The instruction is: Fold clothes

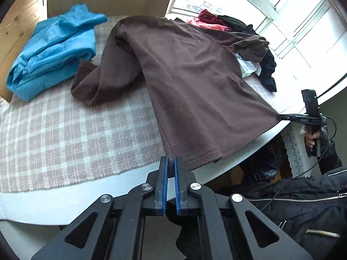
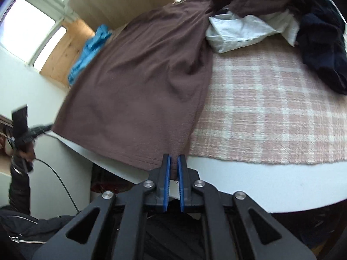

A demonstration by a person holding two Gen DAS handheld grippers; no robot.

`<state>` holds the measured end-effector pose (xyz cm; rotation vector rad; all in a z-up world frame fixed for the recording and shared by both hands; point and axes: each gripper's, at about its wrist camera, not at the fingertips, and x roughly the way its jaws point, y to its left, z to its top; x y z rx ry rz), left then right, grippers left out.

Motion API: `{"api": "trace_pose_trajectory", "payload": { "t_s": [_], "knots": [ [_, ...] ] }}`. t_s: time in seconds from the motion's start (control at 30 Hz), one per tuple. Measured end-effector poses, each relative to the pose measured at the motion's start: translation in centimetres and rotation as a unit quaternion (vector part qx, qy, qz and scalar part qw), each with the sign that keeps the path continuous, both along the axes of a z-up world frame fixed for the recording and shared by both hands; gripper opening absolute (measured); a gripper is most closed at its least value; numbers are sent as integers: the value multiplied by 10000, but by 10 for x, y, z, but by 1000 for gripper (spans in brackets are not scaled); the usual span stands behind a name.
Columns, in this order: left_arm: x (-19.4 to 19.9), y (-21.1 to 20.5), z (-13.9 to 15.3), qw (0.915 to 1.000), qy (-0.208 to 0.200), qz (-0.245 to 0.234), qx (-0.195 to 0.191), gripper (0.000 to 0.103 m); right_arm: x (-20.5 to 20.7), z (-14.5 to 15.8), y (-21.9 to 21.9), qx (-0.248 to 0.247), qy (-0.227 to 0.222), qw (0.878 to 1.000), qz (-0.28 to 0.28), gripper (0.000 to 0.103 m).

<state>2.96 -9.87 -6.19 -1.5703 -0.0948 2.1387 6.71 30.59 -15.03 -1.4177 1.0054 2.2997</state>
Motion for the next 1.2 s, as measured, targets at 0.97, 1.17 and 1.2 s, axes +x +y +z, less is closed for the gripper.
{"api": "trace_pose_trajectory", "payload": {
  "t_s": [0.97, 1.17, 1.2],
  "knots": [
    [-169, 20, -78, 9724, 461, -941, -2084, 31, -139, 31, 32, 794, -1122, 9897, 398, 35],
    [-191, 4, -41, 9808, 487, -959, -1628, 10, -145, 29, 59, 849, -1076, 9905, -104, 35],
    [-196, -5, -24, 9830, 620, -839, -1512, 10, -146, 30, 66, 851, -1060, 9905, -195, 35]
  ]
}}
